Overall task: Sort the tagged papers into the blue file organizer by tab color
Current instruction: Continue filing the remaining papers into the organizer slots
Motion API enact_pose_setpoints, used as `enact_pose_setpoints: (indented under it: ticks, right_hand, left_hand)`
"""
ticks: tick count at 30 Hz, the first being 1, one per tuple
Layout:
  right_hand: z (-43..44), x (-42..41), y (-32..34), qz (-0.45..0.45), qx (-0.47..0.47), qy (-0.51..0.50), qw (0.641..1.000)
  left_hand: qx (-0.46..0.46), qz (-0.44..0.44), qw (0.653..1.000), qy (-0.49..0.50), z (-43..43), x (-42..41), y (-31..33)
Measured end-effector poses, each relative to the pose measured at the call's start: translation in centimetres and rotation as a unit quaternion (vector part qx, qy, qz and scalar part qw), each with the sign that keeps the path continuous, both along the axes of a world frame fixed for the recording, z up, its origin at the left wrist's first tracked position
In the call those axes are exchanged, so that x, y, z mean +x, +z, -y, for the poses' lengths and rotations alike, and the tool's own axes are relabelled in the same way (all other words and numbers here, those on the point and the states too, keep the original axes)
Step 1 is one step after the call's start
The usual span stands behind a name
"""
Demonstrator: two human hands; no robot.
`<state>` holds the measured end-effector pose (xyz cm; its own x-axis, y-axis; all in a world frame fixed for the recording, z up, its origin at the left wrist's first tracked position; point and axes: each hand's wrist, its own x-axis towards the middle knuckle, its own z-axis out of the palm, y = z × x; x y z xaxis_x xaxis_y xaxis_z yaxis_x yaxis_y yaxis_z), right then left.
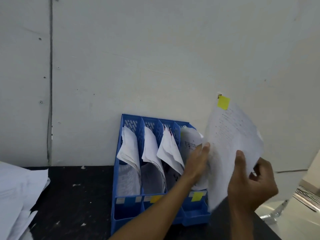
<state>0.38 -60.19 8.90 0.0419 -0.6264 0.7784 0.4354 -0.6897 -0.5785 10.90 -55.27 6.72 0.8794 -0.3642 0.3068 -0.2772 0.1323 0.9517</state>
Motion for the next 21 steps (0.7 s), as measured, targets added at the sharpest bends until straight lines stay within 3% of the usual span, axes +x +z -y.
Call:
enact_pose_setpoints:
  ticks: [4,6,9,10,16,17,19,21]
  right_hand:
    - [-0.9,2.0,-1.7,-0.038,-0.024,-0.011,0.999]
    - [-0.6,2.9,-2.8,-0.142,-0.028,-0.013,0.989]
    - [0.7,3.8,-4.0,-0.357,-0.046,-0.014,0.933]
    - [1.0,4.0,-4.1,-0.392,-0.051,-0.008,0.918]
    - [-0.5,4.8,-4.5,-0.258,-0.096,-0.127,0.953]
    - [-0.6,5.0,-5.0,-0.292,-0.094,-0.126,0.943]
    - [0.2,5.8,-6.6,-0.438,-0.094,-0.098,0.888]
    - [0.7,6.2,-7.3,-0.539,-0.080,-0.078,0.835]
  left_hand:
    - [0.066,-0.030,0.997,-0.040,1.0,1.4,-0.1]
    - [0.071,-0.047,0.996,-0.022,0.8,2.1,-0.6]
    - [0.061,-0.074,0.995,-0.006,0.1,2.9,-0.8]
    - [0.058,-0.075,0.995,-0.007,-0.2,3.0,-0.9]
    - [0.101,-0.005,0.995,-0.009,-1.2,1.8,-1.3]
    - [0.112,0.004,0.993,-0.018,-1.0,1.5,-1.5]
    - [0.128,-0.005,0.991,-0.046,-0.7,1.1,-1.5]
    - [0.106,-0.080,0.988,-0.080,0.2,1.3,-1.4]
